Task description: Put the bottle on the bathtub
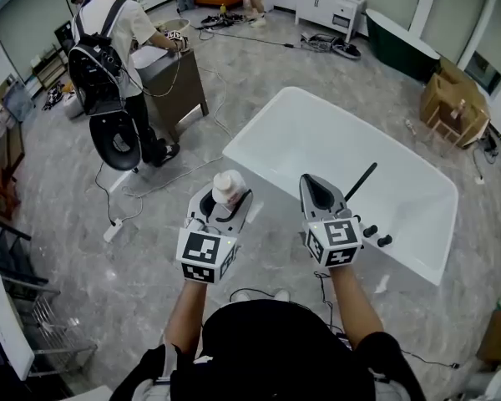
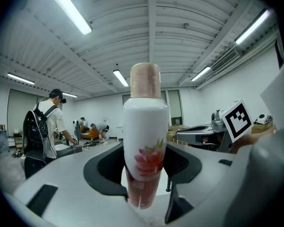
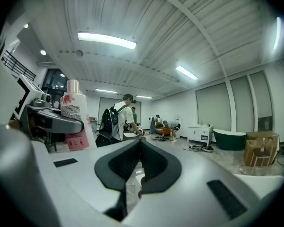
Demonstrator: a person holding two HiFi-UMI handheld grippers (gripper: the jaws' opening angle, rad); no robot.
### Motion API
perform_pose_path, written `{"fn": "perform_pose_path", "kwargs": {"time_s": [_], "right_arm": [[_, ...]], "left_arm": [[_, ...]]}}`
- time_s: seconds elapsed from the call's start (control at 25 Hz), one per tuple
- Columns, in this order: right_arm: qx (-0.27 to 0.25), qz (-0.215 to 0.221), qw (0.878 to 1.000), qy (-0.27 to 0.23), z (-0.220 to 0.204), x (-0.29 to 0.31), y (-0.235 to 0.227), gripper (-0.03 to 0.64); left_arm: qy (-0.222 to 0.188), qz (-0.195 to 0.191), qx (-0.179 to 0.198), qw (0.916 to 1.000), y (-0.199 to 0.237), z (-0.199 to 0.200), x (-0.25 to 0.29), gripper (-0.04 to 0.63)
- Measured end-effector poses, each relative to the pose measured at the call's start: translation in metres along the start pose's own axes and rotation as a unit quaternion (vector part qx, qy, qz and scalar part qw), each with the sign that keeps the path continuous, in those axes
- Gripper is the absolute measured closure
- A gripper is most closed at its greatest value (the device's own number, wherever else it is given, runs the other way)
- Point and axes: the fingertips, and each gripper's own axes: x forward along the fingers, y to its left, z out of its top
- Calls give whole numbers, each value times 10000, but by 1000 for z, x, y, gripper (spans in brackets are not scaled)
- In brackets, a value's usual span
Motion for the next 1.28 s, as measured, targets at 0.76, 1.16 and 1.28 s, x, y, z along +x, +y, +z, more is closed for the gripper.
{"fn": "perform_pose_path", "kwargs": {"time_s": [0.76, 1.16, 1.28], "right_arm": [[-7, 436, 9988, 205, -35, -21, -41, 592], [9, 492, 9985, 238, -42, 0, -45, 592], [-10, 454, 9986, 267, -44, 14, -49, 592]], "left_arm": [[282, 352, -10, 9990, -54, -28, 17, 356], [279, 431, -45, 9987, -38, -31, 33, 356], [257, 380, -154, 9988, -30, -31, 45, 356]]}}
